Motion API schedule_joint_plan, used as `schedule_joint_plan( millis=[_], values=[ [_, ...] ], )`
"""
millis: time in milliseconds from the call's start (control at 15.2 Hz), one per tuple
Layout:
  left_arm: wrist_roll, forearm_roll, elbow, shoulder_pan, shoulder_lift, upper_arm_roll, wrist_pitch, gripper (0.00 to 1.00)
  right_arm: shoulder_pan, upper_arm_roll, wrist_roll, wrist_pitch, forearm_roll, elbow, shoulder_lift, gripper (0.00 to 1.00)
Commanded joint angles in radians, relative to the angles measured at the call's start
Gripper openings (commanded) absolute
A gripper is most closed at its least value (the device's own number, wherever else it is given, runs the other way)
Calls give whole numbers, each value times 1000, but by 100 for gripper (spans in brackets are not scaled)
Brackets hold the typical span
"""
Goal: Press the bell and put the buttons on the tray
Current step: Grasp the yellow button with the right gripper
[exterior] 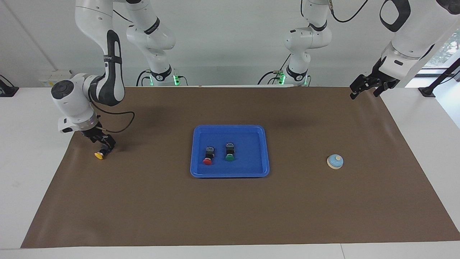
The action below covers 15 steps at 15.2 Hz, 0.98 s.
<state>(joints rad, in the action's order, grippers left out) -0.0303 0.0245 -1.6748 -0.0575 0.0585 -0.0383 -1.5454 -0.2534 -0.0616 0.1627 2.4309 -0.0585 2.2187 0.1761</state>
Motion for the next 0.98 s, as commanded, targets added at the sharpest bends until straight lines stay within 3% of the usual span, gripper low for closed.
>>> schedule_joint_plan(
  millis=[0,394,590,722,919],
  values=[
    [-2,-21,-6,5,15,1,8,100,-27,17,14,68,-9,38,8,100],
    [-2,-21,-6,5,15,3,8,100,-15,17,49,66,-6,41,8,100],
    [-2,-21,-6,5,14,1,8,100,-15,19,58,63,-6,45,6,87],
    [-2,-21,-6,5,14,3,8,100,-14,19,61,62,-4,45,6,65],
    [-2,-21,-6,5,14,3,8,100,-12,20,64,42,-4,45,5,6]
  ],
)
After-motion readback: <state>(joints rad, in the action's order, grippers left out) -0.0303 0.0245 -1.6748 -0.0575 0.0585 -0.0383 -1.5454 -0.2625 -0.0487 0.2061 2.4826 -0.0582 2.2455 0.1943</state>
